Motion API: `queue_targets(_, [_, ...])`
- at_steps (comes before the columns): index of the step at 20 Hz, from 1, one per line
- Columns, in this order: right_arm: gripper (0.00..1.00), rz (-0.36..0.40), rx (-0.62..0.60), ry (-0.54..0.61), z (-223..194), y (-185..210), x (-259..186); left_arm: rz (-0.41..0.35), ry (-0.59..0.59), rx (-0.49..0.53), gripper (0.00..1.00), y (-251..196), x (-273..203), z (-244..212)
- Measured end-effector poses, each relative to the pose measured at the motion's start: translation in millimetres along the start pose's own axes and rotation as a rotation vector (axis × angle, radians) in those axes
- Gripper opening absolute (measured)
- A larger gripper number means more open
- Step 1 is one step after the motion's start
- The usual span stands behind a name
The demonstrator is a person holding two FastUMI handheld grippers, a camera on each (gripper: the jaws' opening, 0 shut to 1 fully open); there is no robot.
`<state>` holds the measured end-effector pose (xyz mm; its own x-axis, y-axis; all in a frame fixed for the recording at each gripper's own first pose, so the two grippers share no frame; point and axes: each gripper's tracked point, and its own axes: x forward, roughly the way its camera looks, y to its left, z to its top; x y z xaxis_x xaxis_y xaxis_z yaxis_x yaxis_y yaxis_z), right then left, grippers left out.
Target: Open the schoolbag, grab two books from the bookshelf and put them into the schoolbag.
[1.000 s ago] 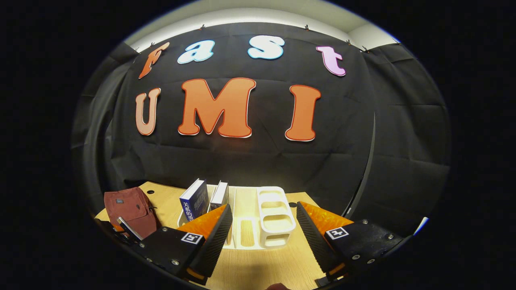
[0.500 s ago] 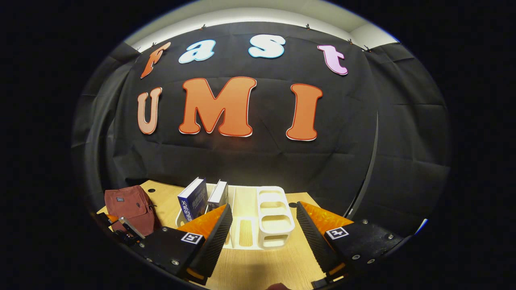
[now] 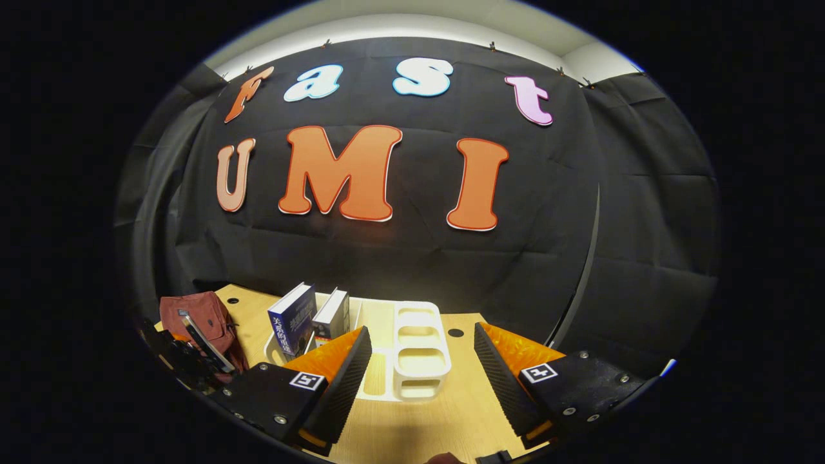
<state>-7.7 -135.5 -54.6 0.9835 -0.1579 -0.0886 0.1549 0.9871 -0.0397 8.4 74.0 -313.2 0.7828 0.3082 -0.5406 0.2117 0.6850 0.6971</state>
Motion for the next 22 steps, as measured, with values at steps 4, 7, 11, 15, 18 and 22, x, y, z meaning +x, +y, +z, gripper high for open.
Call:
queue_targets(4, [0.94, 0.023, 0.002, 0.025, -4, -1, 12, -0.109, 0.004, -0.084, 0.11, 25, -11, 10])
queue_targets(7, [0.95, 0.114, -0.021, 0.092, -14, 20, 24, -0.173, 0.027, -0.164, 0.11, 45, -13, 16])
queue_targets(11, [0.95, 0.186, -0.089, 0.251, -34, 49, 32, -0.303, 0.031, -0.187, 0.1, 61, -15, 27])
queue_targets(15, [0.95, 0.257, -0.087, 0.379, -52, 97, 31, -0.481, 0.012, -0.151, 0.09, 78, -5, 33])
queue_targets(18, [0.95, 0.24, -0.055, 0.523, -66, 129, 28, -0.617, -0.005, -0.11, 0.09, 94, 4, 36])
queue_targets(22, [0.95, 0.194, 0.001, 0.611, -54, 167, 39, -0.786, -0.031, -0.06, 0.09, 119, 15, 41])
